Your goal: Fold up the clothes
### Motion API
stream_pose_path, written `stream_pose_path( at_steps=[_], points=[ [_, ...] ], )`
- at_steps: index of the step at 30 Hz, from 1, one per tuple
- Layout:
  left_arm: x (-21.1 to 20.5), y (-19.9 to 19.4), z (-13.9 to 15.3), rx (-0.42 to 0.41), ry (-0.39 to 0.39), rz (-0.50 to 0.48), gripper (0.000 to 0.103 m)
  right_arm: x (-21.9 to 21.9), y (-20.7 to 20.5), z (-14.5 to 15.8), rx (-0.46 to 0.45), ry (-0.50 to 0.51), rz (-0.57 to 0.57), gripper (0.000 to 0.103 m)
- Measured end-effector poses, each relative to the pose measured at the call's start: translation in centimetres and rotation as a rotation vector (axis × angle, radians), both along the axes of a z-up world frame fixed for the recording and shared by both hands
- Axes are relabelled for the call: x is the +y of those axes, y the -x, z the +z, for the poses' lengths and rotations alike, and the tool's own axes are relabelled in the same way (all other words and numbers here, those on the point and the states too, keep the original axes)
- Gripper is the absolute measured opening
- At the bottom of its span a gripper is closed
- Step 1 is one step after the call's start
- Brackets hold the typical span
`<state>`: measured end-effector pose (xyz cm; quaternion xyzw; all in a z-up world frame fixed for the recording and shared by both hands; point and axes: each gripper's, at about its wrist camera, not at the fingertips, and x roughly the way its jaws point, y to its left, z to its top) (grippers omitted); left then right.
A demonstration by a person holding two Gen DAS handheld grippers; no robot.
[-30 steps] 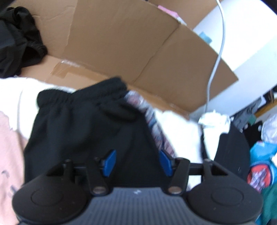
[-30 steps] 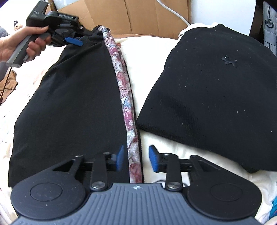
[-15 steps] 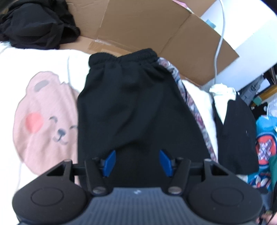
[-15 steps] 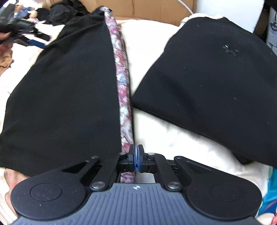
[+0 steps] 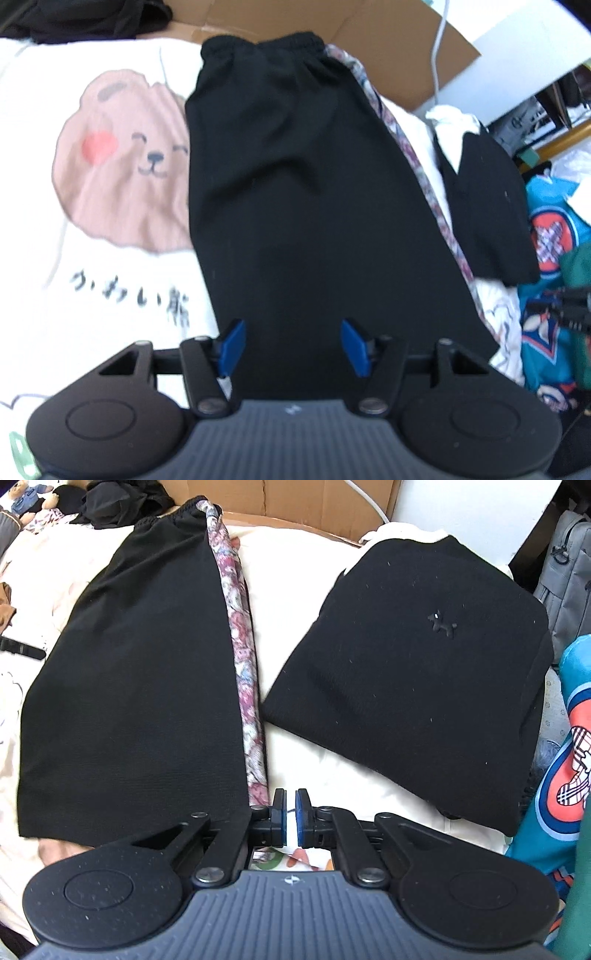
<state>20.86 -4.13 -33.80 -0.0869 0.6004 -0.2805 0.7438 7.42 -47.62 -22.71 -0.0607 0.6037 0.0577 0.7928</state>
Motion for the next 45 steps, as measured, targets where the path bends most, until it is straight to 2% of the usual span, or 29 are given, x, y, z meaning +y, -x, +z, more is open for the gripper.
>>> stream_pose_path(
  at_steps=[2,7,10,14,17,19,25,29,33,38,45],
  points=[
    [0.2,0.8,-0.1,0.014,0.001,-0.004,0.061,0.8,-0.4,0.2,-0.002,0.014,0.010,0.014],
    [0.9,2.8,-0.1,0.031,0.002,0.002,0.061,2.1,-0.8,-0.3,-0.036,0.016,0.014,0.045],
    [1.4,4.3,-0.3,0.056,-0.001,-0.009,0.063,2.8,-0.9,-2.4,0.009,0.039,0.028,0.046],
    [1.6,6.3,-1.4,0.102,-0.010,-0.033,0.064,2.9,-0.7,-3.5,0.043,0.037,0.019,0.046],
    [1.7,7.4,-2.7,0.184,0.005,-0.023,0.064,2.2,-0.7,-4.3,0.073,0.012,-0.025,0.046],
    [2.0,8.0,-3.6,0.259,0.048,0.008,0.064,1.9,-0.6,-5.2,0.103,0.008,-0.058,0.046],
    [1.4,10.0,-5.6,0.355,0.075,0.003,0.064,1.5,0.1,-6.7,0.153,-0.004,-0.085,0.046],
    [0.8,10.5,-6.3,0.381,0.104,0.005,0.064,1.4,0.4,-7.0,0.159,-0.007,-0.094,0.046],
    [-0.3,10.4,-6.8,0.405,0.169,-0.008,0.063,1.4,0.6,-7.0,0.157,-0.017,-0.111,0.046],
    [-1.5,10.5,-7.9,0.416,0.167,-0.014,0.063,1.2,0.9,-7.2,0.164,-0.050,-0.134,0.046],
    [-3.0,10.0,-8.4,0.424,0.202,-0.014,0.070,-0.5,1.4,-8.2,0.203,-0.121,-0.198,0.046]
  ],
)
